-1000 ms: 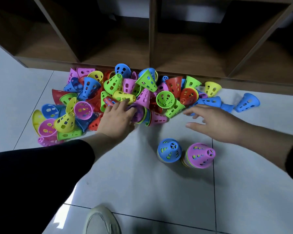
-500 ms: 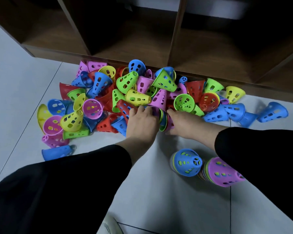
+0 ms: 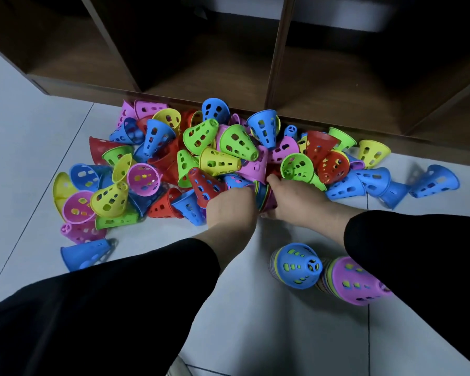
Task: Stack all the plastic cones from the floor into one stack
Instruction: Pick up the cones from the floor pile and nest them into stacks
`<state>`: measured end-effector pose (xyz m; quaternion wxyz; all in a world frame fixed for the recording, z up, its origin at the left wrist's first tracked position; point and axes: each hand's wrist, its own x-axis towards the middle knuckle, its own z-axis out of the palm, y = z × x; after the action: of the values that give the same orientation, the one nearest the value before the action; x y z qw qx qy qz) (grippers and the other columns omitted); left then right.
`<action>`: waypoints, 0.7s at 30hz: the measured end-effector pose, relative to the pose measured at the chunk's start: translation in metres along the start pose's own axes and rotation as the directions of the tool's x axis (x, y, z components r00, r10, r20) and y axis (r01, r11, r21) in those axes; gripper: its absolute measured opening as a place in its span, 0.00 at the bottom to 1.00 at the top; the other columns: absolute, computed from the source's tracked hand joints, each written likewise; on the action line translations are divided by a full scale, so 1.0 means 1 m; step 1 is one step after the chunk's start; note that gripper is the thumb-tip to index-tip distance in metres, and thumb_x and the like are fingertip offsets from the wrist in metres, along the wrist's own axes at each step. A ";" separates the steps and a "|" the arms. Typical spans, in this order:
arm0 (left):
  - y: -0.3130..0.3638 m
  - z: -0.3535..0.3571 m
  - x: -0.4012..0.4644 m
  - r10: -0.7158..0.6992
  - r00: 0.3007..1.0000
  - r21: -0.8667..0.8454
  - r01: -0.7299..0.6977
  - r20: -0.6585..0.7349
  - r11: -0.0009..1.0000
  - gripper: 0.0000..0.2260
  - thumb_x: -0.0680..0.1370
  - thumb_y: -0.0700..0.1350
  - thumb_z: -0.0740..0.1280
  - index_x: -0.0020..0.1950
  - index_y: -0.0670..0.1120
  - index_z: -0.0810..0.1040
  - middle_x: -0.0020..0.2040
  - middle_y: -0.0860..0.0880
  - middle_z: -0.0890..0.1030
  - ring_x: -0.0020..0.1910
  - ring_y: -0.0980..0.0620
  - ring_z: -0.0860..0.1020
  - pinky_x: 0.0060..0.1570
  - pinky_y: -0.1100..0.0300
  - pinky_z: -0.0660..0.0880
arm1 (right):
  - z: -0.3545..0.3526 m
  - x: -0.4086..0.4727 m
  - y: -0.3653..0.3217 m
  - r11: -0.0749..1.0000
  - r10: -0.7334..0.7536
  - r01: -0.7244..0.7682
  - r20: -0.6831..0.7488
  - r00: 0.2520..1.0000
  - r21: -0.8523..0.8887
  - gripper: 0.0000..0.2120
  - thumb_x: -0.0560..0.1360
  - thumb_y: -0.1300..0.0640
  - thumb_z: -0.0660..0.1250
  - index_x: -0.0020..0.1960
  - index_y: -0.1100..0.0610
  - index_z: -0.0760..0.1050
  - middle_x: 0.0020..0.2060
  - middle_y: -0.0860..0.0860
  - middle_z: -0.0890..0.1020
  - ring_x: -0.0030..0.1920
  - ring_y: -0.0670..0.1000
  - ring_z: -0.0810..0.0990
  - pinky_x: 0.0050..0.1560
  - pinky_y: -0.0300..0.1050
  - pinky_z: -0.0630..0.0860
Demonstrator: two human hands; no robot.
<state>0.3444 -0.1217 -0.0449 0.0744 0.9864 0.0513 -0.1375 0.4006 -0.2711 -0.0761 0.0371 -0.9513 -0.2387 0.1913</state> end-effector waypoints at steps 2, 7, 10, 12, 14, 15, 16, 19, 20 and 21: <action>-0.001 -0.003 0.000 -0.051 0.999 -0.131 0.049 -0.014 0.990 0.07 0.78 0.49 0.64 0.43 0.50 0.68 0.39 0.47 0.74 0.37 0.43 0.70 0.36 0.55 0.65 | -0.006 -0.006 0.001 1.000 -0.014 0.014 -0.025 1.000 -0.005 0.31 0.69 0.31 0.68 0.57 0.52 0.63 0.42 0.49 0.75 0.38 0.55 0.75 0.30 0.46 0.66; -0.004 -0.022 -0.008 0.010 1.000 -0.392 -0.016 -0.018 0.920 0.06 0.82 0.52 0.57 0.54 0.51 0.68 0.39 0.47 0.76 0.38 0.40 0.76 0.34 0.52 0.72 | -0.032 -0.025 0.004 1.000 -0.003 0.008 -0.166 0.986 0.029 0.35 0.66 0.27 0.65 0.63 0.48 0.64 0.45 0.47 0.79 0.39 0.53 0.76 0.32 0.45 0.67; -0.007 -0.043 -0.018 0.115 0.992 -0.495 -0.077 0.046 0.865 0.07 0.84 0.53 0.56 0.57 0.52 0.67 0.42 0.44 0.80 0.37 0.44 0.79 0.35 0.51 0.76 | -0.055 -0.048 0.010 0.993 0.025 -0.003 -0.181 0.983 0.119 0.34 0.65 0.29 0.67 0.63 0.47 0.63 0.46 0.48 0.79 0.42 0.54 0.78 0.38 0.49 0.76; -0.009 -0.062 -0.027 0.159 0.985 -0.575 -0.090 0.072 0.813 0.07 0.84 0.54 0.56 0.58 0.52 0.66 0.46 0.44 0.82 0.40 0.44 0.81 0.39 0.48 0.79 | -0.072 -0.067 0.014 0.981 0.068 -0.030 -0.199 0.978 0.192 0.34 0.66 0.31 0.68 0.64 0.47 0.63 0.47 0.49 0.79 0.45 0.55 0.79 0.42 0.51 0.77; -0.011 -0.083 -0.036 0.173 0.983 -0.719 -0.078 0.059 0.691 0.09 0.84 0.55 0.56 0.59 0.52 0.67 0.53 0.45 0.82 0.46 0.41 0.82 0.46 0.42 0.81 | -0.088 -0.089 0.018 0.963 0.123 -0.051 -0.263 0.957 0.265 0.34 0.66 0.33 0.69 0.65 0.46 0.63 0.51 0.50 0.79 0.49 0.55 0.79 0.45 0.51 0.76; -0.012 -0.093 -0.040 0.169 0.985 -0.769 -0.092 0.021 0.632 0.09 0.84 0.54 0.57 0.58 0.51 0.68 0.52 0.46 0.83 0.48 0.41 0.83 0.48 0.41 0.81 | -0.096 -0.100 0.020 0.954 0.141 -0.052 -0.291 0.946 0.295 0.34 0.66 0.33 0.70 0.65 0.45 0.63 0.52 0.49 0.80 0.50 0.54 0.79 0.46 0.50 0.75; -0.014 -0.104 -0.043 0.161 0.987 -0.807 -0.106 -0.013 0.581 0.08 0.84 0.54 0.58 0.57 0.50 0.70 0.51 0.47 0.83 0.48 0.44 0.83 0.49 0.41 0.81 | -0.105 -0.112 0.021 0.945 0.155 -0.051 -0.307 0.939 0.322 0.34 0.66 0.32 0.69 0.66 0.45 0.63 0.52 0.47 0.80 0.50 0.52 0.79 0.45 0.49 0.75; -0.017 -0.130 -0.054 0.149 0.988 -0.915 -0.100 -0.044 0.391 0.08 0.84 0.52 0.59 0.53 0.49 0.73 0.51 0.44 0.83 0.52 0.46 0.83 0.54 0.44 0.81 | -0.133 -0.148 0.027 0.928 0.194 -0.074 -0.301 0.934 0.366 0.32 0.65 0.31 0.69 0.63 0.43 0.65 0.45 0.41 0.77 0.44 0.46 0.77 0.36 0.40 0.69; -0.017 -0.136 -0.059 0.156 0.987 -0.939 -0.090 -0.040 0.331 0.11 0.84 0.53 0.59 0.54 0.46 0.73 0.53 0.42 0.83 0.53 0.44 0.83 0.54 0.44 0.81 | -0.141 -0.161 0.030 0.928 0.205 -0.099 -0.271 0.940 0.359 0.32 0.64 0.31 0.69 0.63 0.42 0.65 0.44 0.40 0.77 0.42 0.44 0.77 0.33 0.38 0.67; -0.017 -0.141 -0.064 0.162 0.986 -0.954 -0.083 -0.037 0.288 0.14 0.84 0.54 0.58 0.56 0.44 0.73 0.54 0.40 0.82 0.54 0.43 0.82 0.55 0.43 0.80 | -0.148 -0.173 0.032 0.935 0.211 -0.128 -0.228 0.951 0.332 0.32 0.64 0.30 0.68 0.62 0.42 0.65 0.43 0.41 0.76 0.40 0.42 0.76 0.32 0.38 0.66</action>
<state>0.3180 -0.0879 0.1046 0.6558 0.7460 0.0446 -0.1074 0.3304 -0.3773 0.1152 0.2017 -0.9672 -0.1150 0.1027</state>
